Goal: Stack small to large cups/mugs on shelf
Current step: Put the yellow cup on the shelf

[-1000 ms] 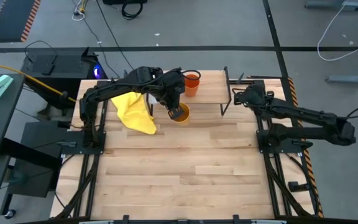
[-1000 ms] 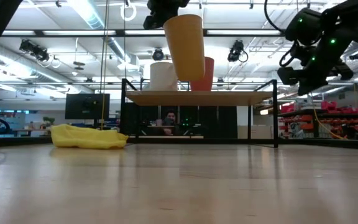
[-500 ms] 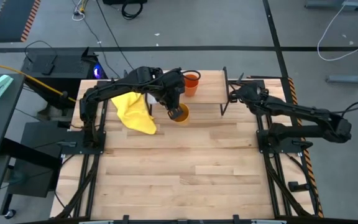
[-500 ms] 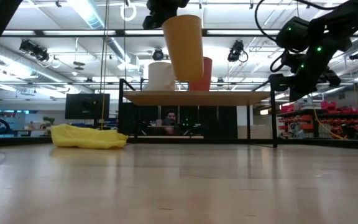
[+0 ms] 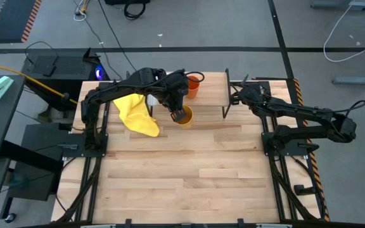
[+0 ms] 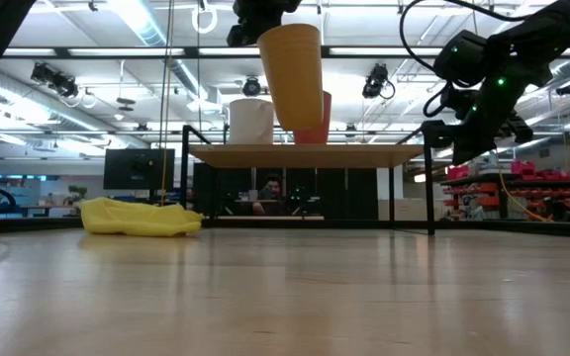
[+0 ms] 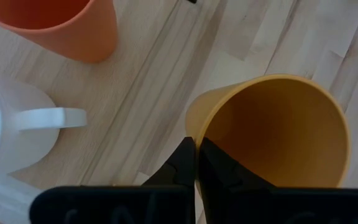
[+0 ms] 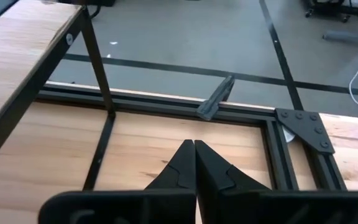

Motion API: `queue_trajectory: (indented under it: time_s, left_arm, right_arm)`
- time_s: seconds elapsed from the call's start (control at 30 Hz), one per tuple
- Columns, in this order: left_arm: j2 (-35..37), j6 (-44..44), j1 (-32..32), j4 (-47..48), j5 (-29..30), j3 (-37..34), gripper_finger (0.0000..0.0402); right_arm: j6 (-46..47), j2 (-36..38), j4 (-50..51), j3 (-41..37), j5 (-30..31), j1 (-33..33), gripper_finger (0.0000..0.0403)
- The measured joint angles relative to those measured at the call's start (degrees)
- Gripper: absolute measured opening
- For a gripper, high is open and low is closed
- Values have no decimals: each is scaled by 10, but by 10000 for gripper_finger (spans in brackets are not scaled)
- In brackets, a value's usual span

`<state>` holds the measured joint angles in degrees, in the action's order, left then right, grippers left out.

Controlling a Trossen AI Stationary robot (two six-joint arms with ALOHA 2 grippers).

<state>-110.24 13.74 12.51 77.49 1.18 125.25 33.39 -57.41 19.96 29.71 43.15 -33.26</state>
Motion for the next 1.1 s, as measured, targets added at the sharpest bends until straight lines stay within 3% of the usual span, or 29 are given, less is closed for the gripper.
queue_trajectory:
  time_s: [0.33,0.63,0.8,1.1]
  left_arm:
    - [0,-6,0,-1,0,0,10]
    - [0,-10,0,-28,0,0,10]
    - [0,-12,5,-46,-9,0,10]
    - [0,-24,25,-104,-12,0,10]
  right_arm:
    - [-22,0,-21,0,-20,0,0]
    - [3,31,112,0,-20,11,0]
    - [33,57,171,0,-19,43,0]
    - [75,72,175,0,-18,149,0]
